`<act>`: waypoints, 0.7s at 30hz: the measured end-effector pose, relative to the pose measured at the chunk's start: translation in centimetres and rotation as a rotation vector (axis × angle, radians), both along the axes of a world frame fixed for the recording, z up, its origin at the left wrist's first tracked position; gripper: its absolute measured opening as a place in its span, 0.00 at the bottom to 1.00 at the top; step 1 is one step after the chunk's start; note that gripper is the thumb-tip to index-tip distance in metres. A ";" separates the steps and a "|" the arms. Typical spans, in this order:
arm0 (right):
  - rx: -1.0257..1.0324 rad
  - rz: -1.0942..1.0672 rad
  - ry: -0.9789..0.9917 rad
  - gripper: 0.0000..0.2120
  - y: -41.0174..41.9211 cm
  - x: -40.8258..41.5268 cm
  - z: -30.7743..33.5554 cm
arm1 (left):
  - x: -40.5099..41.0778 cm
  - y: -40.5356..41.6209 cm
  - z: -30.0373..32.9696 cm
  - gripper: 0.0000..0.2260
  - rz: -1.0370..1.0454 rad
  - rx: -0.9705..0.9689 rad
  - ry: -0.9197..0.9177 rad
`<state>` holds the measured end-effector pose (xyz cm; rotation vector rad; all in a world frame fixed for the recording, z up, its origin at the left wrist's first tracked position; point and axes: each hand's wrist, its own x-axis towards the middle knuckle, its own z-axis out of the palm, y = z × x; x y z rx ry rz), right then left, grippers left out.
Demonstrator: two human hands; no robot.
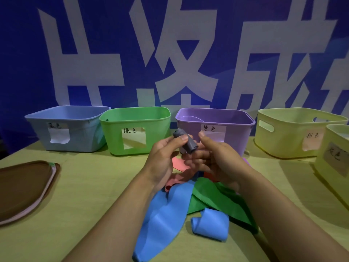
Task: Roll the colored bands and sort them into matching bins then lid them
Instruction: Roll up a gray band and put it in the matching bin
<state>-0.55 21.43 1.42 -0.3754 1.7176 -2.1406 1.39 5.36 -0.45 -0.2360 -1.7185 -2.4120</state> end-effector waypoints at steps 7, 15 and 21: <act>-0.366 0.360 -0.275 0.25 0.8 0.3 0.0 | 1.3 0.1 0.5 0.14 -0.328 0.124 0.017; -0.423 0.309 -0.233 0.30 0.4 -0.4 -1.0 | 0.7 -0.3 -0.1 0.24 -0.458 0.111 0.017; -0.380 0.239 -0.041 0.11 0.6 0.6 -0.3 | -0.2 -0.2 -0.6 0.19 -0.230 0.067 -0.014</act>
